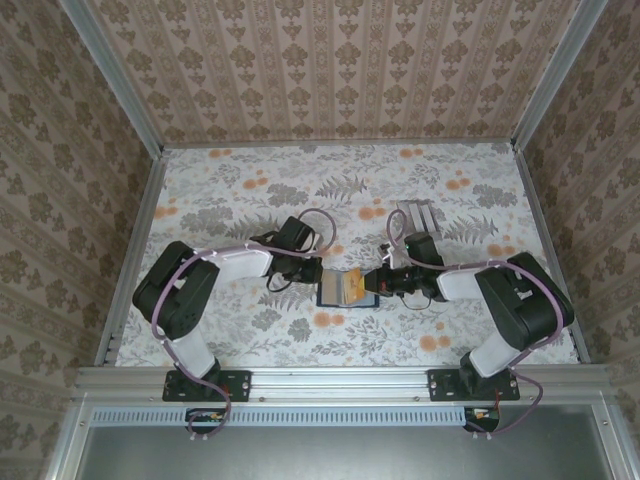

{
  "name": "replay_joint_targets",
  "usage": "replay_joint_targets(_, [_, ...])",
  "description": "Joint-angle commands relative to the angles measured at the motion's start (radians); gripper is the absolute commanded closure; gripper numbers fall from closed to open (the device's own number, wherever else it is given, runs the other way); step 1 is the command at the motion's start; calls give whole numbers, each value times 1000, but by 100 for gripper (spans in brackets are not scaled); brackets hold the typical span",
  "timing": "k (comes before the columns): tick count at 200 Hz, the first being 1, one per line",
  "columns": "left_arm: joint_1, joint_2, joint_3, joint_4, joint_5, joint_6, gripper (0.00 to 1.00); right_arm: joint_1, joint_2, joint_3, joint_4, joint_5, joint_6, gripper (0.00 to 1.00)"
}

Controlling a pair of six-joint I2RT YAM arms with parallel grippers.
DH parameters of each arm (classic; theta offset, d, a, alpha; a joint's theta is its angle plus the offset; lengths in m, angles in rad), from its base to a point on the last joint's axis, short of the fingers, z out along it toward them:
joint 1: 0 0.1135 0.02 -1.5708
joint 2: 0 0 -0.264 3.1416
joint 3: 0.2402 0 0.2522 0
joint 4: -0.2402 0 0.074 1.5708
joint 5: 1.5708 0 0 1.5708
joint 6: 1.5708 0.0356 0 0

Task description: Put the credit cards into the card holder

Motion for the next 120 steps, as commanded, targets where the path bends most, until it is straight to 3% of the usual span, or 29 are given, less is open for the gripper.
replay_joint_targets(1, [16,40,8,-38,-33,63,90,14,17,-28,105,2,55,100])
replay_joint_targets(120, [40,70,7,-55,-50,85,92,15,109,-76,333,-82,168,100])
